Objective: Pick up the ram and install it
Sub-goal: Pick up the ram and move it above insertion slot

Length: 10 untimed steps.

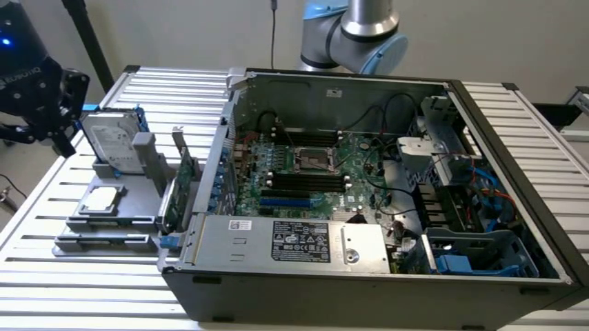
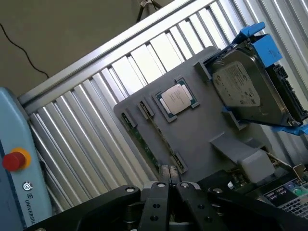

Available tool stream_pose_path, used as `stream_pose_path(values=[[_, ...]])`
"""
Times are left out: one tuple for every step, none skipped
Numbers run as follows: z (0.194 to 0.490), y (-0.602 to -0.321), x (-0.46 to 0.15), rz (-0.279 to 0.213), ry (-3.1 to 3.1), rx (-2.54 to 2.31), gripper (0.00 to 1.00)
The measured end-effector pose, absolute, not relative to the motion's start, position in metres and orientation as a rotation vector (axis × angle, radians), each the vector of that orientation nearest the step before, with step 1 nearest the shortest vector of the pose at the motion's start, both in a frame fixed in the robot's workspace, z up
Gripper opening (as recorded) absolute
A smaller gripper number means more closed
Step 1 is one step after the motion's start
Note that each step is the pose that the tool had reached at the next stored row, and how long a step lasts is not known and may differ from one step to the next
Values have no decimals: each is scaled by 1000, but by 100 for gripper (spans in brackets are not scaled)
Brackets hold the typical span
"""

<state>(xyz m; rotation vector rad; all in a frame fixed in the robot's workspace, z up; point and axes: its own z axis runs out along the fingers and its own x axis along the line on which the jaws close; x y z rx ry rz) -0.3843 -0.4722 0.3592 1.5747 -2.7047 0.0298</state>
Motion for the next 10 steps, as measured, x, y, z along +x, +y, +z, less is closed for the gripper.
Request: stream_pose_path(values=[[359,-472,-384,30,-2691,1598,11],[359,-472,-384,31,-2675,1625,11],[359,-472,-384,31,-2660,1649,11],[359,-472,-384,32,-2645,1673,11],[359,-472,-384,32,-2630,1696,11],[359,-472,-384,33,-2615,1720,11],[359,-472,-384,33,-2600,1743,11],[359,-472,-384,34,-2584,1767,11],[359,-472,-384,34,-2567,1791,11],[359,-472,-384,34,-2551,1814,11]])
